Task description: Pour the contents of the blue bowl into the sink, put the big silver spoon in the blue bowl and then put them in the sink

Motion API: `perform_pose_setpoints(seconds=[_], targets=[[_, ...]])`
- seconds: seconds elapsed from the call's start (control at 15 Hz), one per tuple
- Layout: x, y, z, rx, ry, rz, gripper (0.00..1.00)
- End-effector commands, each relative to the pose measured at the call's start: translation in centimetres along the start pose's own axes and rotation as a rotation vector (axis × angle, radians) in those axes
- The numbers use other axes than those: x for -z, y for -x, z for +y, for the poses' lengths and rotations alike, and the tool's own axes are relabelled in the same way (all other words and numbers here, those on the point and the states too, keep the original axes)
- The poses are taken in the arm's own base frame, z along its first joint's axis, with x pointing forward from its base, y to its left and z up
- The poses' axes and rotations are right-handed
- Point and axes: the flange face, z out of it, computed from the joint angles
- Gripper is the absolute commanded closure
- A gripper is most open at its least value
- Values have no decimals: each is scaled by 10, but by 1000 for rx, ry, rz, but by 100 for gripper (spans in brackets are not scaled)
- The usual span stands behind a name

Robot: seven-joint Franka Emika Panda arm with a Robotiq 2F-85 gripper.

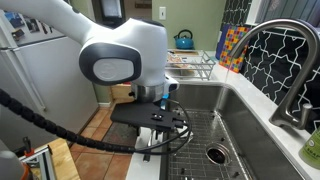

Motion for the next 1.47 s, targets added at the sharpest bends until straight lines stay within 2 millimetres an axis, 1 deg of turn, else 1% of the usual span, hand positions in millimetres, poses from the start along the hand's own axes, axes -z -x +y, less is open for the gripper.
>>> perform_pose_setpoints(seconds=[0.0,0.2,0.27,0.33,0.73,0.8,0.87,0.93,1.0,1.2,1.27,1.33,1.4], targets=[[-8,4,2,3,20,8,65],[-11,3,3,4,19,5,87],[-13,3,3,5,19,3,96],[-14,3,3,6,17,2,99],[-14,3,4,8,18,-2,100],[-14,3,4,11,17,-2,99],[-13,2,3,13,18,-2,74],[-13,2,3,12,21,0,74],[-13,2,3,9,15,3,71],[-16,2,2,7,9,0,49],[-17,2,2,9,6,-1,40],[-17,2,2,8,5,0,68],[-18,2,2,8,5,-1,79]])
